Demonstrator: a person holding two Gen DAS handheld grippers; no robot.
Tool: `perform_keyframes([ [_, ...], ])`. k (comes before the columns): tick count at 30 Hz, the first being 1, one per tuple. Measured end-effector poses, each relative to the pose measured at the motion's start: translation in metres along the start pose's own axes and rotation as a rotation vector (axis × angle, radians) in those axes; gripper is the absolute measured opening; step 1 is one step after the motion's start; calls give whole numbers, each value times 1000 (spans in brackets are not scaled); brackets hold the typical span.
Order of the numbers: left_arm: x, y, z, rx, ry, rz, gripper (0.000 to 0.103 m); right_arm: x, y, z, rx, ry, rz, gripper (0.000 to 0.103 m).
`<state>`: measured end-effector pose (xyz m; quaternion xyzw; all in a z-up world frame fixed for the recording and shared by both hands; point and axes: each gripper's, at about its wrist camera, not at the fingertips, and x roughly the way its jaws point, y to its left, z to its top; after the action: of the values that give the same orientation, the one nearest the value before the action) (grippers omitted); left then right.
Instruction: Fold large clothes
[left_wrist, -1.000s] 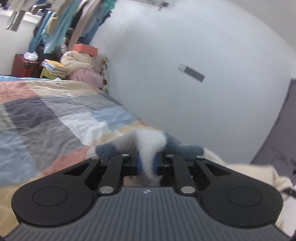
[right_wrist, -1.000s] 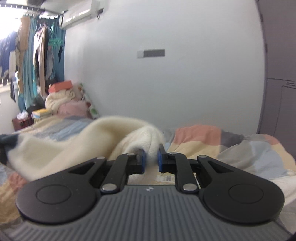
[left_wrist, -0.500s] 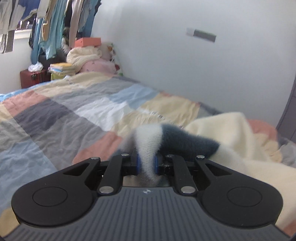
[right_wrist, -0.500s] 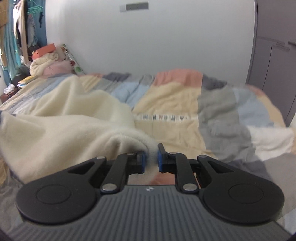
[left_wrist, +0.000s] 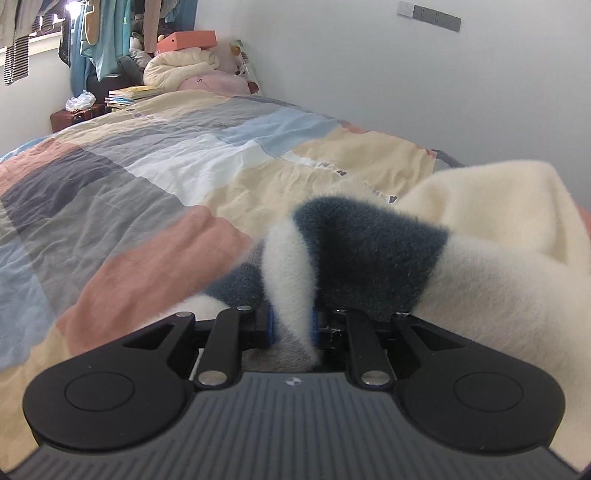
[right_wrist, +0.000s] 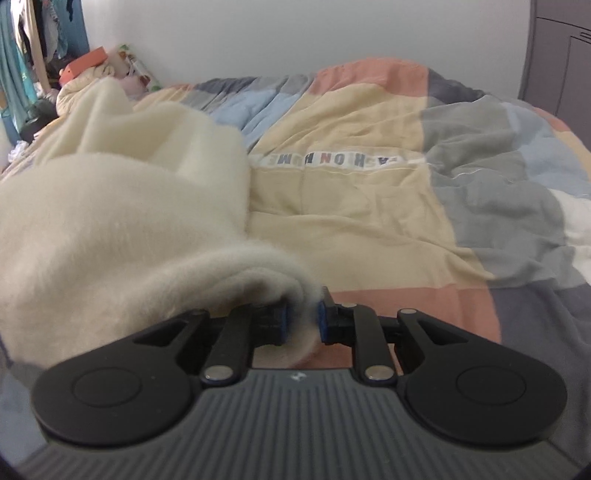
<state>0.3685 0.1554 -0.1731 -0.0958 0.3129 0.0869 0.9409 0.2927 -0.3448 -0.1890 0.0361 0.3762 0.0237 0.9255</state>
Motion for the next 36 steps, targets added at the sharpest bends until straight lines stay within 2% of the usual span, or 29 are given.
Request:
perform_keyframes([
  [3,9,2,-1,-29,6,-7,22,8,-3,0,24,-6,18,24],
  [7,7,1,-1,-28,-3,-4,22,7,-6,1,41,-10,32,24],
  [10,2,7,-1,-68,-10,-14,25,4,-3,2,28,-15,23,25],
  [14,-13,15,-1,-136,-10,-30,36,-7,1,4,12,-9,-2,25],
  [16,-29,16,-3,-155,-14,-38,52,-16,2,3,-3,-13,-24,29],
  [19,-58,20,-10,-180,-22,-84,70,-32,1,2,-8,-21,-57,45],
  [21,-81,23,-15,-184,-27,-130,73,-46,-4,1,19,-35,-58,60],
  [25,-126,21,-23,-107,-67,-133,78,-73,-14,-6,68,-47,-63,75],
  [28,-153,18,-31,-91,-83,-186,78,-93,-17,-17,109,-54,-78,77],
  [31,-169,13,-46,-109,-66,-248,79,-110,-24,-24,224,-62,-20,78],
  [34,-175,5,-61,-134,-20,-337,80,-136,-30,-27,344,-161,88,77],
  [36,-174,0,-68,-158,24,-415,80,-149,-28,-30,377,-224,123,78],
])
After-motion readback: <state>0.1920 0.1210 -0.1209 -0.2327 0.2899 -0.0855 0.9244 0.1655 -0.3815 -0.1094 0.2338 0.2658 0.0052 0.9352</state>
